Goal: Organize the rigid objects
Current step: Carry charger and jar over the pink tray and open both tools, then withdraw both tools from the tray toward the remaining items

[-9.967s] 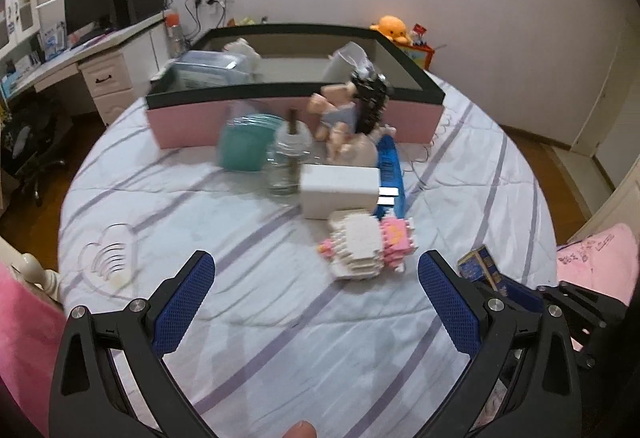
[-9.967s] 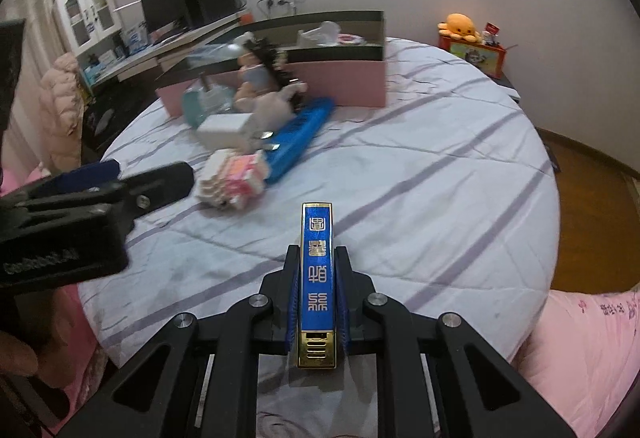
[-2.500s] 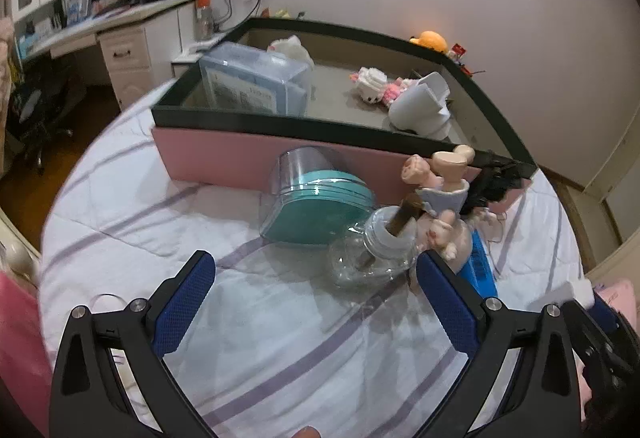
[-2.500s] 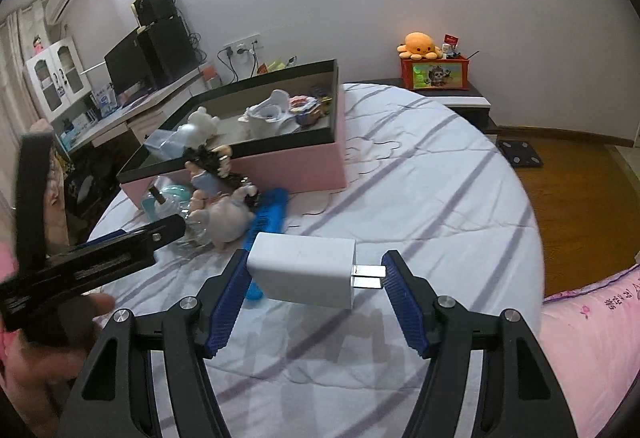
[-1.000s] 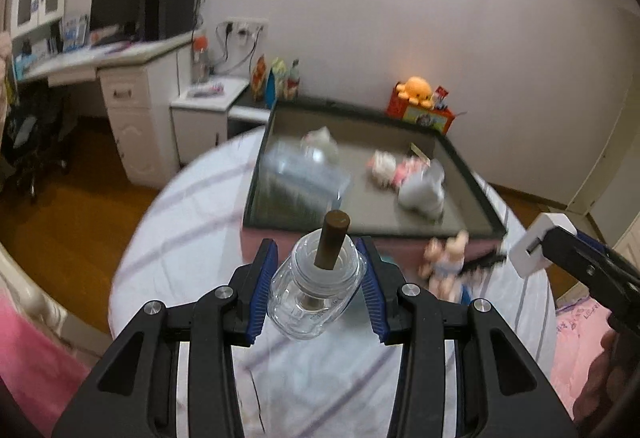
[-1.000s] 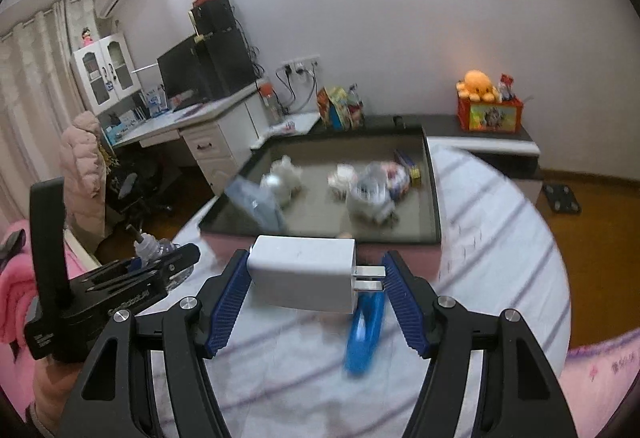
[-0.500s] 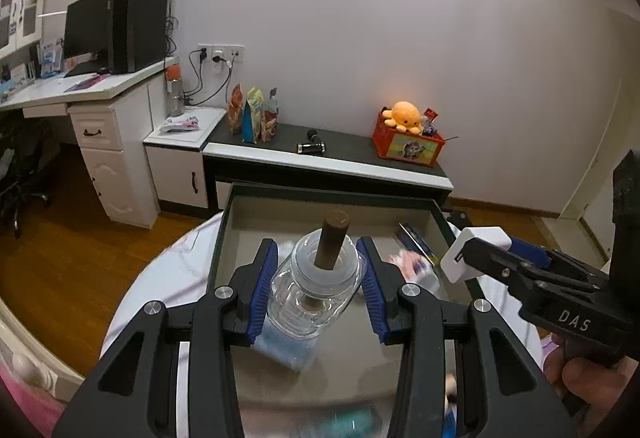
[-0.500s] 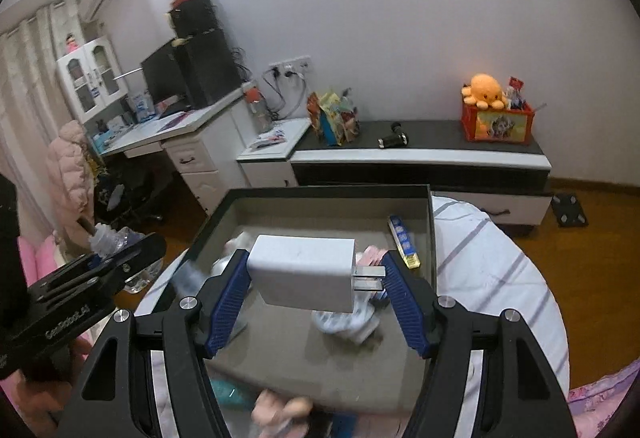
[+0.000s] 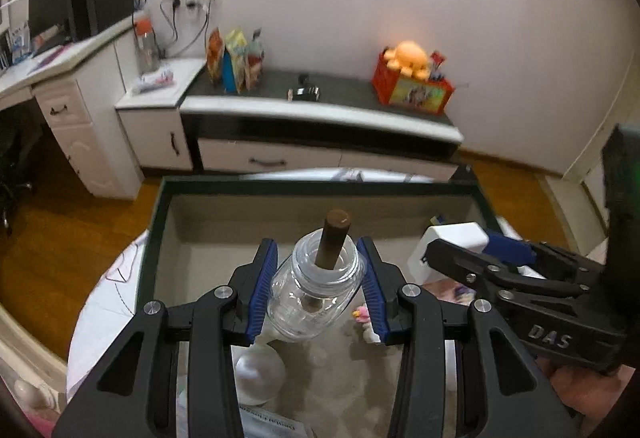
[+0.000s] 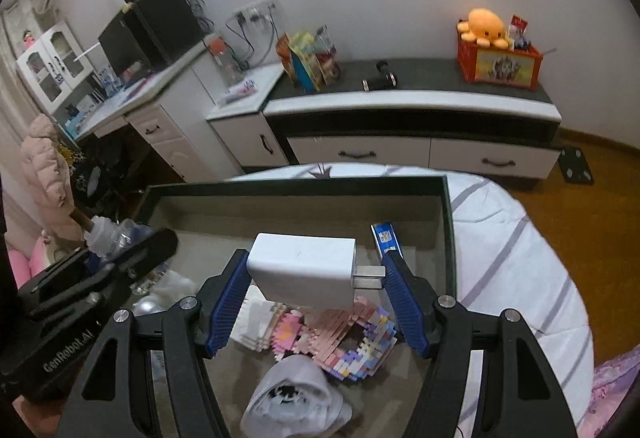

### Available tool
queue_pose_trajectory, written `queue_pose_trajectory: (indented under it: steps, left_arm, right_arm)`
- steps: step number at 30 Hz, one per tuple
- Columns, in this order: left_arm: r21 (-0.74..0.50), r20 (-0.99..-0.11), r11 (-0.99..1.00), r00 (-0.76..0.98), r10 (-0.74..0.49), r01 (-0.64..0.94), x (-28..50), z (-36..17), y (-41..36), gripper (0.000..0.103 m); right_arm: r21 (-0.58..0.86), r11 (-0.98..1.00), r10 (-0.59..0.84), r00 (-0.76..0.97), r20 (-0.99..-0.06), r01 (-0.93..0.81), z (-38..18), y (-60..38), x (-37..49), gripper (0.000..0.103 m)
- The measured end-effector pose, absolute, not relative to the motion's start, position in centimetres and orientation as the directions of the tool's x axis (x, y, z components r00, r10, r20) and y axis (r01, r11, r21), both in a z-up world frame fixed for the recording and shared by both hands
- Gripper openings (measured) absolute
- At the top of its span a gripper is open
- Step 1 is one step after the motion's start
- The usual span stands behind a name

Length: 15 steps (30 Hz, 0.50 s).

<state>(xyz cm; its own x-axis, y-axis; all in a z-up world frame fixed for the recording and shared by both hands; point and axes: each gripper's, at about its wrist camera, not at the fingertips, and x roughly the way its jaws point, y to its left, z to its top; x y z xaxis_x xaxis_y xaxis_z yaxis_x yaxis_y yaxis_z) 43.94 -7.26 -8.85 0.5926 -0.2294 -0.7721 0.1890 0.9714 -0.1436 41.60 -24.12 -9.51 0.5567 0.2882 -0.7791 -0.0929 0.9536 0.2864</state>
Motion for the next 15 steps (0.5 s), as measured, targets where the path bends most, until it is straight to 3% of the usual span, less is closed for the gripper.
queue_pose_trajectory:
  steps: [1, 5, 6, 8, 12, 15]
  left_arm:
    - [-0.124, -0.787, 0.975, 0.580, -0.211, 0.186, 44.2, -9.3, -7.4, 0.043]
    - [-0.132, -0.810, 0.982, 0.556, -0.187, 0.137, 44.2, -10.1, -6.4, 0.081]
    - [-0.142, -0.805, 0.982, 0.563, -0.189, 0.128, 43.9, -10.0, -6.0, 0.085]
    - [-0.172, -0.784, 0.977, 0.583, -0.215, 0.128, 42.8, -9.5, -5.1, 0.095]
    - [-0.153, -0.737, 0.980, 0.646, -0.199, 0.127, 39.6, -7.9, -3.9, 0.100]
    - [-0.137, -0.708, 0.986, 0.686, -0.166, 0.097, 36.9, -6.8, -2.8, 0.102]
  right_arm:
    - [0.287, 0.954, 0.288, 0.546, -0.787, -0.090, -9.8, -24.1, 41.7, 0.069]
    - [0.294, 0.953, 0.285, 0.545, -0.789, -0.073, -9.8, -24.3, 41.7, 0.074]
    - [0.302, 0.951, 0.285, 0.550, -0.785, -0.061, -9.6, -24.6, 41.5, 0.082]
    - [0.327, 0.944, 0.295, 0.565, -0.770, -0.049, -9.2, -25.2, 40.7, 0.084]
    - [0.325, 0.945, 0.278, 0.601, -0.750, -0.032, -8.1, -25.3, 38.7, 0.103]
    - [0.359, 0.932, 0.300, 0.633, -0.713, -0.037, -6.9, -25.4, 36.3, 0.103]
